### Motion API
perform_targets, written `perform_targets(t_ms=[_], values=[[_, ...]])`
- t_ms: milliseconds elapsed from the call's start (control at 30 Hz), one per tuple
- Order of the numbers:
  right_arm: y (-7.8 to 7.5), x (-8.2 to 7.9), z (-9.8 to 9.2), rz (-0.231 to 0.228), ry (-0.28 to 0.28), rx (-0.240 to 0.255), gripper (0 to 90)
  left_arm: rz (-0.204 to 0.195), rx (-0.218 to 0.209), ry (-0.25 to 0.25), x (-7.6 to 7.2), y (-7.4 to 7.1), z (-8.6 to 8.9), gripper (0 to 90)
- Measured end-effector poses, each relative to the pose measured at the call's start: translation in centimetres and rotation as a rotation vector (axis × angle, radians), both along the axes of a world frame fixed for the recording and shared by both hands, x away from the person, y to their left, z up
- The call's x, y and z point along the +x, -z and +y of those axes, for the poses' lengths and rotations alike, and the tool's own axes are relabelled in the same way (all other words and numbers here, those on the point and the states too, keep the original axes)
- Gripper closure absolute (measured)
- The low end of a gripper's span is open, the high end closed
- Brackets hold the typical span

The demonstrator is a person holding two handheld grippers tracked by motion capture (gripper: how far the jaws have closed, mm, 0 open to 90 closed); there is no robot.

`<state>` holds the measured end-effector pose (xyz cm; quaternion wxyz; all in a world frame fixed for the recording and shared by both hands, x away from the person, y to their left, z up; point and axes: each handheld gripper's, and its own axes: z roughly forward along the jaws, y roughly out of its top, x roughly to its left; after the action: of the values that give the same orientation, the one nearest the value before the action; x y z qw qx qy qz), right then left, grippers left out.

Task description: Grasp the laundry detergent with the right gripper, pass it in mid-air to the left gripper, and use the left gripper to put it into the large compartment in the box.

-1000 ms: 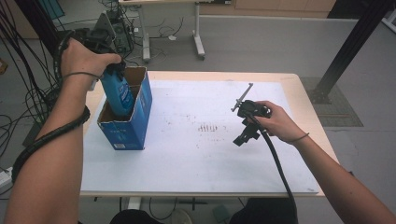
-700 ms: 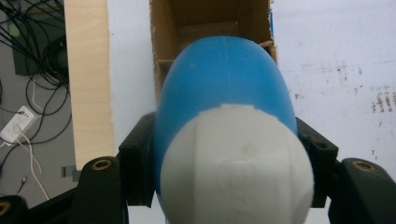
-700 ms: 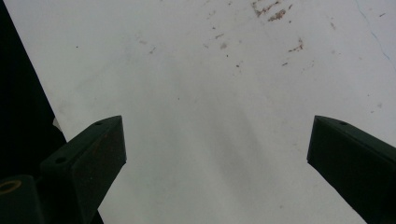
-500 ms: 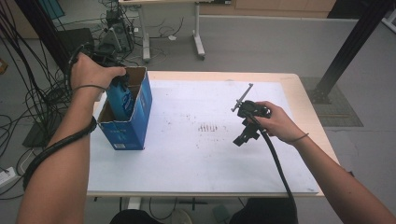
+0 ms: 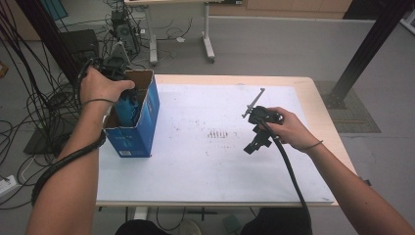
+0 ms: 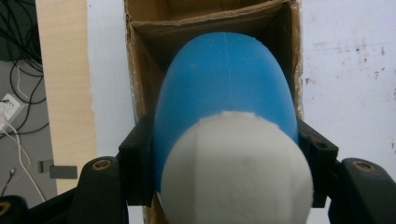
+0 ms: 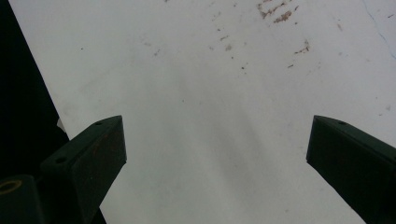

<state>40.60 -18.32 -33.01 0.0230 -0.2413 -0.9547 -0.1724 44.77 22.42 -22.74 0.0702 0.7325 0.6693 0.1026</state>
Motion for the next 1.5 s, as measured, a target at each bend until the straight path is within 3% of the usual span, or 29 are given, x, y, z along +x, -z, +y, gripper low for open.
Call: perform_targets(t_ms=[1000,1500], values=[[0.1,-0.2,-0.4,0.006,0.01,0.0,4.6,0.059,-0.017,-0.011,-0.3,3.9,0.3,37.6],[0.4,-0.1,-0.3,0.01,0.016,-0.004,4.6,0.06,-0.019,-0.008,-0.3,4.1,0.3,37.5]])
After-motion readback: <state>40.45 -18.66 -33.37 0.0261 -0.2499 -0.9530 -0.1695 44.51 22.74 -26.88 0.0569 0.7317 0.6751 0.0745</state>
